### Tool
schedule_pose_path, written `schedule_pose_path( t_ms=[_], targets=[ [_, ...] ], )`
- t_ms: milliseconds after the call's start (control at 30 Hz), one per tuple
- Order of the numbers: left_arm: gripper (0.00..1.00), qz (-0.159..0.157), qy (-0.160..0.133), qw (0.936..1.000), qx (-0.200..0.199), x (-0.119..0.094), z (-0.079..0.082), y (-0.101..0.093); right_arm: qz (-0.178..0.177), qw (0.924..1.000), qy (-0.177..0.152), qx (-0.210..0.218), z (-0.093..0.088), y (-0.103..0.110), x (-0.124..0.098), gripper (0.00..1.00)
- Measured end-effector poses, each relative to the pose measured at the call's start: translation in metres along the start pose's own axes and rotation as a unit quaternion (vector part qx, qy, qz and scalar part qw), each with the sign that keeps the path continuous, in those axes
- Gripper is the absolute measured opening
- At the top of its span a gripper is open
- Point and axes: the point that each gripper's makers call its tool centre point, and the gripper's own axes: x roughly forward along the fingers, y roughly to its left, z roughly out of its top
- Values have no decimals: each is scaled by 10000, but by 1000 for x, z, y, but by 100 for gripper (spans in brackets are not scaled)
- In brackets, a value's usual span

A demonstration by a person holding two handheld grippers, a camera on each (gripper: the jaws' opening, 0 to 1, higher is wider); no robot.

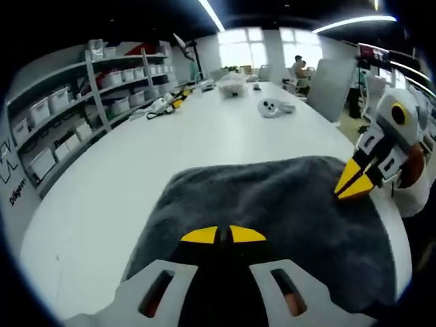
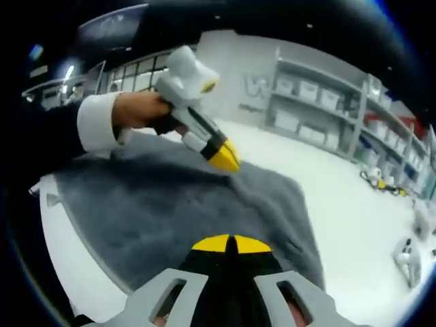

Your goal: Open the folded towel by lifting each exposed corner and separating the folded layers until the towel lies flat within the target outline without major curled edges

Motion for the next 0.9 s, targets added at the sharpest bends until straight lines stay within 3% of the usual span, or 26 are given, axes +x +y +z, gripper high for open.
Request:
schedule_pose_path(
  t_ms=[333,467,500,733,900],
  targets=[
    [1,-379,399,9984,-144,-15,-30,-42,347,9989,296,44,-5,24,10,0],
    [1,-424,739,9964,-24,-16,-51,-57,453,9980,451,31,-12,33,8,0],
    [1,-352,596,9976,53,-17,-48,-58,443,9978,479,72,-13,34,8,0],
    [1,-281,610,9977,-121,-24,-51,-58,433,9969,652,-78,-13,32,2,0],
    [1,-241,490,9980,-309,-42,-52,-61,461,9973,541,-174,-6,33,1,0]
  ],
)
